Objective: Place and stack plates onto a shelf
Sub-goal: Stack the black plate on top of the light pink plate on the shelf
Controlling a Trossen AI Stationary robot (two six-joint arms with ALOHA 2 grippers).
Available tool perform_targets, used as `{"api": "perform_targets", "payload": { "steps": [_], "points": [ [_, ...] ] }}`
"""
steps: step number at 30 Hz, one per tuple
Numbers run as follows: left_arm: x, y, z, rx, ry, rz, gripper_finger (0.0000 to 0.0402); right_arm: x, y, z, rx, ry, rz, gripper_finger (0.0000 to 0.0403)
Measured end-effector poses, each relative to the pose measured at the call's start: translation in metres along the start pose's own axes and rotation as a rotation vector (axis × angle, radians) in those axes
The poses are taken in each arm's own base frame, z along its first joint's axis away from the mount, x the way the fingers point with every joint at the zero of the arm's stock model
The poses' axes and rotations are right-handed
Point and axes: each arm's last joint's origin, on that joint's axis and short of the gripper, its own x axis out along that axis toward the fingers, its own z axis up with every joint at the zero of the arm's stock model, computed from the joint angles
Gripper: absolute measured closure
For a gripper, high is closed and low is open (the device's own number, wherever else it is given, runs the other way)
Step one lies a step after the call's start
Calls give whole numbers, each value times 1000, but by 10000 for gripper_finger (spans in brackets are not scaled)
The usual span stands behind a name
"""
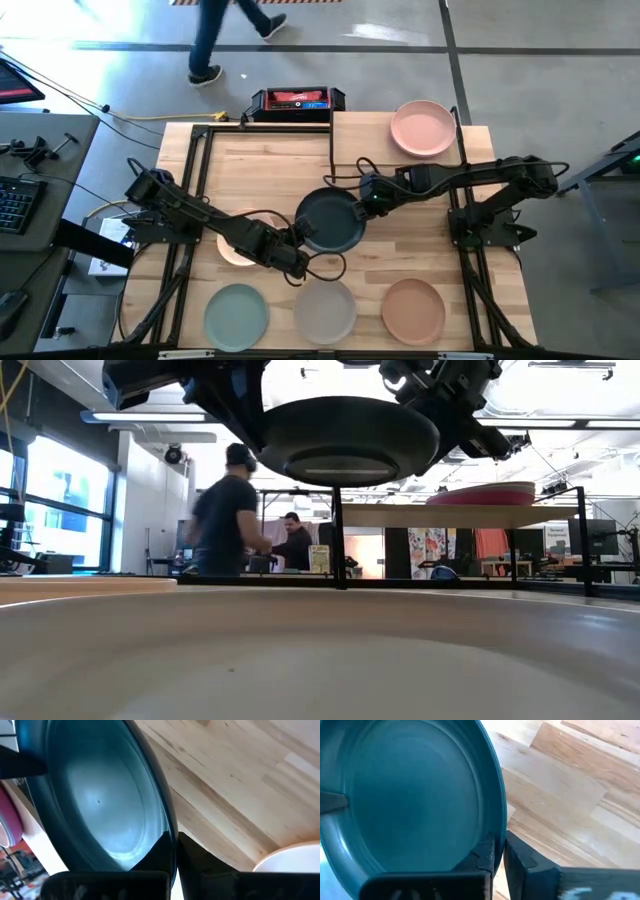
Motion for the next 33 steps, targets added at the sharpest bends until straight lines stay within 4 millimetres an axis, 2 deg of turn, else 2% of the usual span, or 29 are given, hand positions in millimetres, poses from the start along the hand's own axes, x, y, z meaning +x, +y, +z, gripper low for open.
{"api": "perform_targets", "payload": {
  "steps": [14, 19, 29, 33],
  "points": [
    [8, 10, -9, -298, 22, -4, 359, 0, -2, 2, -9, -16, -17, 402],
    [8, 9, -8, -362, 7, -25, 333, 0, -4, 6, -1, -21, -18, 403],
    [8, 8, -7, -599, -8, -73, 269, 0, -7, 10, 1, -16, -23, 402],
    [8, 7, -8, -678, 7, -79, 258, -1, -9, 9, -12, -4, -40, 402]
  ]
}}
